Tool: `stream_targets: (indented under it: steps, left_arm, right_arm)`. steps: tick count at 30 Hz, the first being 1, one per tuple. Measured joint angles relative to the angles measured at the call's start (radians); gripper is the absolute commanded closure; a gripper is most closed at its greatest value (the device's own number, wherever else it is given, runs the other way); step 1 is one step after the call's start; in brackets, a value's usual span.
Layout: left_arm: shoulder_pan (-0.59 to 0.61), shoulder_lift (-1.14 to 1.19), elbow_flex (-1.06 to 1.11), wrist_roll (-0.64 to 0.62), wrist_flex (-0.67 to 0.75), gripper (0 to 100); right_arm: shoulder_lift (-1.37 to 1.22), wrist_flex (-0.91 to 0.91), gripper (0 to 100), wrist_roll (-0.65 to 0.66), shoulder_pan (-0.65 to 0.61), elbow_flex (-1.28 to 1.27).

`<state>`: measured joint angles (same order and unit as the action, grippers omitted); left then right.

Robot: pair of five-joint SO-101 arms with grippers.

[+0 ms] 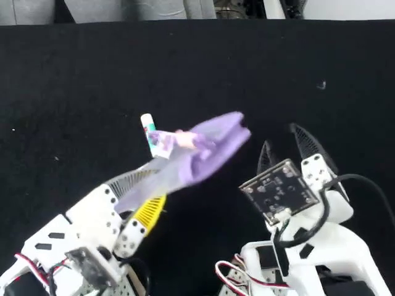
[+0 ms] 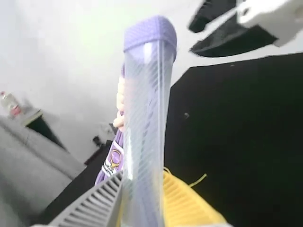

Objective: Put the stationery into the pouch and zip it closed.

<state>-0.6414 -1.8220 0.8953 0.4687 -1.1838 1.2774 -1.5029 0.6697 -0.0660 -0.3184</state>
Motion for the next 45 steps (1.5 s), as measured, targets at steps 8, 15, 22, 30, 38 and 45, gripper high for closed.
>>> stream_targets:
  steps: [8, 15, 22, 30, 38, 45]
  left_arm:
    - [-0.210, -0.002, -0.002, 0.107, 0.006, 97]
    - [-0.270, -0.002, -0.002, 0.109, -0.012, 97]
    - [-0.272, -0.002, -0.003, 0.110, 0.002, 97]
    - [-0.273, 0.000, 0.061, 0.112, -0.017, 97]
    - [-0.279, 0.000, 0.064, 0.112, -0.017, 97]
    - [-0.279, 0.000, 0.066, 0.112, -0.017, 97]
  right_arm:
    - [0.183, -0.112, 80.9, 0.137, -0.282, 0.000]
    - [0.239, -0.164, 80.8, 0.278, -0.342, 0.003]
    - [0.238, -0.126, 80.8, 0.373, -0.219, 0.127]
    - [-0.035, -0.224, 80.8, 0.310, -0.238, 0.470]
    - [-0.319, -0.233, 80.8, 0.199, -0.348, 0.700]
    - [-0.224, -0.233, 80.8, 0.250, -0.348, 0.580]
